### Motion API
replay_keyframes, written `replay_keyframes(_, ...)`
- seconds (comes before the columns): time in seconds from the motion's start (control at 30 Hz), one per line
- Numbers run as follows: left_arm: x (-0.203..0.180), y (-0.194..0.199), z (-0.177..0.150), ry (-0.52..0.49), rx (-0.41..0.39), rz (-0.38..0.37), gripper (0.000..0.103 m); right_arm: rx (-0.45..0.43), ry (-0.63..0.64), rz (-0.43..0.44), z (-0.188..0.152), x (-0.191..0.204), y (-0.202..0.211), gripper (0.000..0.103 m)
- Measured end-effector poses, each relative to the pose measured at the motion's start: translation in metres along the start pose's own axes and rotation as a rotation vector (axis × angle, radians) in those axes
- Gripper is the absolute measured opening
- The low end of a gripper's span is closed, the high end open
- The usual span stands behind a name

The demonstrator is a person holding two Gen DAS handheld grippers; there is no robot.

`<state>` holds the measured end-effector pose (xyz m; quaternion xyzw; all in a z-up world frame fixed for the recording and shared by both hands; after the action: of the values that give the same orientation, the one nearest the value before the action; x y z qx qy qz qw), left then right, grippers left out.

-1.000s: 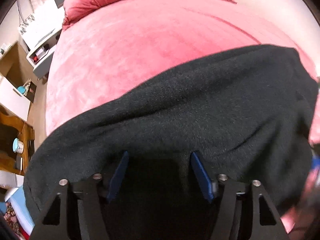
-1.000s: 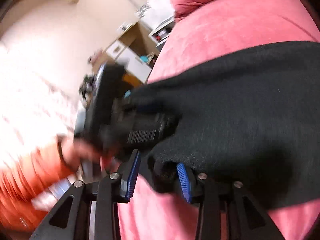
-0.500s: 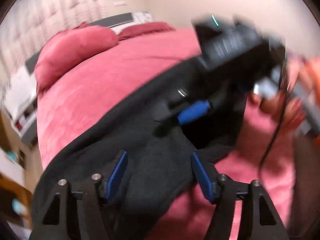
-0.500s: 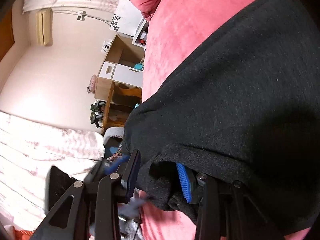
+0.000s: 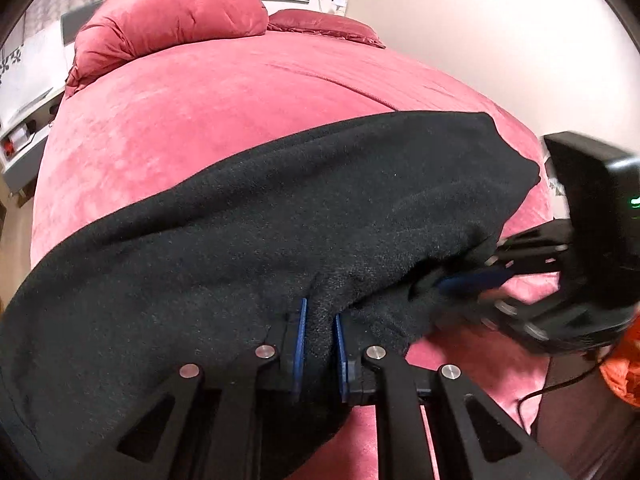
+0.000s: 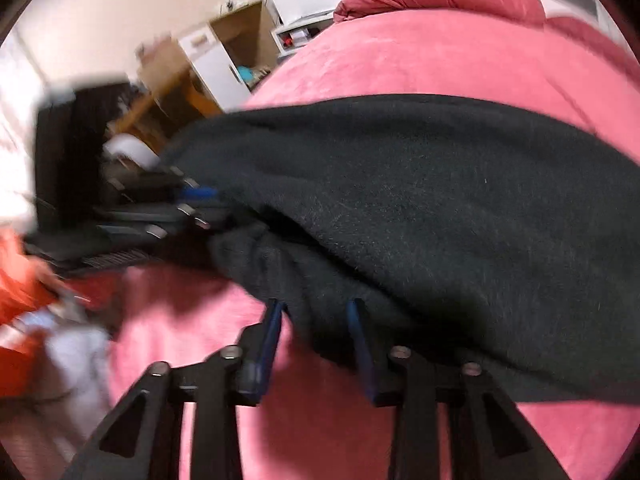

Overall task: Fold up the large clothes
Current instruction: 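Grasp the garment edge with the right gripper and fold it toward the left gripper, then lay the folded black garment edge flat with both grippers and release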

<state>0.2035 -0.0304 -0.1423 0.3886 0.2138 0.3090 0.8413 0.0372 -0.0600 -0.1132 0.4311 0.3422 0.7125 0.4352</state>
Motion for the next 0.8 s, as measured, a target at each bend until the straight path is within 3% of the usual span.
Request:
replay_keyframes(0.17, -0.006, 0.028, -0.021, -0.005, -0.019, -0.019, 0.012, -0.069, -0.219, 0.021, 0.025, -0.036, -0.003, 0.006)
replay_keyframes(0.2, -0.006, 0.030, -0.022, -0.003, -0.021, -0.025, 0.012, -0.072, -0.225, -0.002, 0.026, -0.039, -0.005, 0.000)
replay_keyframes(0.23, -0.006, 0.034, -0.023, 0.003, -0.026, -0.043, 0.012, -0.073, -0.217, -0.070, 0.027, -0.043, -0.008, 0.000)
replay_keyframes(0.27, -0.005, 0.037, -0.025, 0.012, -0.028, -0.051, 0.012, -0.066, -0.232, -0.083, 0.025, -0.049, -0.010, 0.000)
replay_keyframes(0.37, -0.003, 0.048, -0.029, 0.033, -0.040, -0.068, 0.012, -0.079, -0.311, 0.056, 0.018, -0.056, 0.002, 0.003)
replay_keyframes(0.5, -0.005, 0.056, -0.033, 0.042, -0.052, -0.089, 0.012, -0.095, -0.220, 0.255, 0.003, -0.028, 0.028, 0.017)
replay_keyframes(0.63, -0.009, 0.070, -0.040, 0.055, -0.070, -0.134, 0.012, -0.069, -0.122, 0.305, 0.004, 0.002, 0.018, 0.017)
replay_keyframes(0.73, -0.010, 0.081, -0.044, 0.044, -0.074, -0.145, 0.012, -0.055, -0.114, 0.249, 0.020, 0.015, -0.006, 0.017)
replay_keyframes(0.8, -0.008, 0.088, -0.045, 0.047, -0.081, -0.136, 0.012, -0.047, -0.149, 0.319, 0.032, 0.020, -0.016, 0.017)
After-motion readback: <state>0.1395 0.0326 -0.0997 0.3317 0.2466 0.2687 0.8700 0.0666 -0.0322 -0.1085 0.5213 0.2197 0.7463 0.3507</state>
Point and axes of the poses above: each gripper's, at about its wrist camera, not at the fingertips, and y roughly against the way its jaws point, x to its left, z to its top, the point moved 3 cm from there along -y, roughly the way its jaws point, and after that the axes turned 7 degrees about -y, right-handed, at the moved point
